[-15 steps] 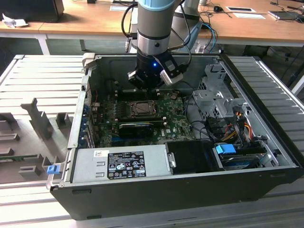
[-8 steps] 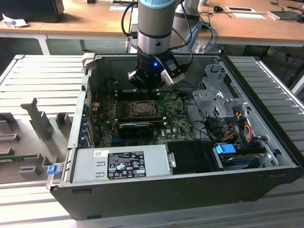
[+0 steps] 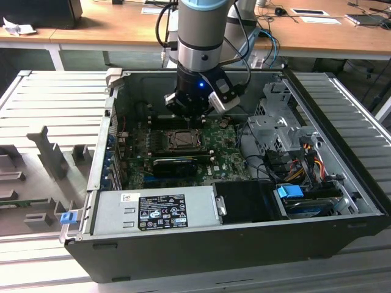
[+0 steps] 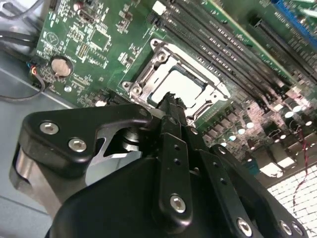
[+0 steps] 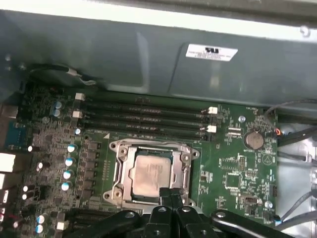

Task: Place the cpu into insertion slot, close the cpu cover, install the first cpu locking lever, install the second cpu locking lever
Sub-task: 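Install the second cpu locking lever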

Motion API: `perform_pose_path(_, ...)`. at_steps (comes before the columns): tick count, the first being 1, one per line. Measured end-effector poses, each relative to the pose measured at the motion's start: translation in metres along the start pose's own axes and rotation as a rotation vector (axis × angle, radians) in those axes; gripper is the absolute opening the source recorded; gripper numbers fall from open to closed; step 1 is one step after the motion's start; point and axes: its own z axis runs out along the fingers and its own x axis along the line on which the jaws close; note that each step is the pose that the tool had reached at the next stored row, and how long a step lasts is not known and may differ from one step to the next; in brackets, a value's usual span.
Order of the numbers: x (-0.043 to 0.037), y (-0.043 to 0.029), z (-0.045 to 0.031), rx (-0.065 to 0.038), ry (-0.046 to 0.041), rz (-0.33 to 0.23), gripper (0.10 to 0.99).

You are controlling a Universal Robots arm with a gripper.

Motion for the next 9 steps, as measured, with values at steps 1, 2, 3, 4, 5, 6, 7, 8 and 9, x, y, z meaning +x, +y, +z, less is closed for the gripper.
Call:
perform_pose_path(1,0.0001,-0.0014,-0.0002,0.0,0.0001,0.0,0.106)
perform_pose_path(2,0.0004,-0.0043,-0.0006,0.0,0.0001,0.0,0.106)
perform_pose_path(3,0.0007,-0.0066,-0.001,0.0,0.0003,0.0,0.106)
perform_pose_path(4,0.0009,-0.0089,-0.0012,0.0,0.0009,0.0,0.106)
perform_pose_path(5,0.0011,-0.0108,-0.0015,0.0,0.0022,0.0,0.106)
perform_pose_path(6,0.0013,-0.0127,-0.0017,0.0,0.0031,0.0,0.106)
perform_pose_path(7,0.0016,-0.0158,-0.0018,-0.001,0.0031,0.001,0.106)
perform_pose_path(8,0.0019,-0.0179,-0.0015,-0.004,0.0035,0.001,0.106)
perform_pose_path(9,0.0021,-0.0209,-0.001,-0.008,0.0038,0.001,0.106)
